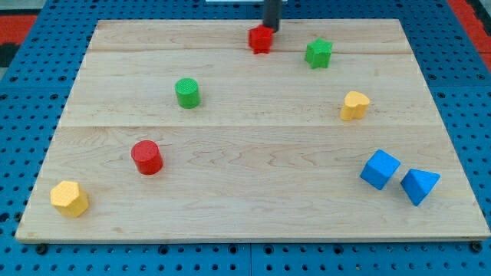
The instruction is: Push the red star towards the top left
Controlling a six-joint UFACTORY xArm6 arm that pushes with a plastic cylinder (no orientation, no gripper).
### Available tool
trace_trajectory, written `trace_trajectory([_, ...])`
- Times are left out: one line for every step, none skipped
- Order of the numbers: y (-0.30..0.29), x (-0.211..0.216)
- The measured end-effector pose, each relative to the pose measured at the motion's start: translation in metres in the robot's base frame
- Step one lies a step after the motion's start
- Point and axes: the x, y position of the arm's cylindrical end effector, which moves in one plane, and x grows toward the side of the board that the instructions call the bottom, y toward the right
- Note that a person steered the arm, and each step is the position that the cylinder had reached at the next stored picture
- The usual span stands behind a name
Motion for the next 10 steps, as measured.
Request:
trace_trajectory([0.049,0.017])
trace_trajectory([0.031,0.034])
trace_trajectory([-0.06,0.026])
trace_trajectory([-0.152,0.016])
trace_trajectory([-0.096,0.031])
trace_trajectory([-0.1,0.045])
trace_trajectory([-0.17,0.041])
trace_trajectory([-0.171,0.051])
trace_trajectory([-0.193,0.04])
trace_trajectory([-0.186,0.034])
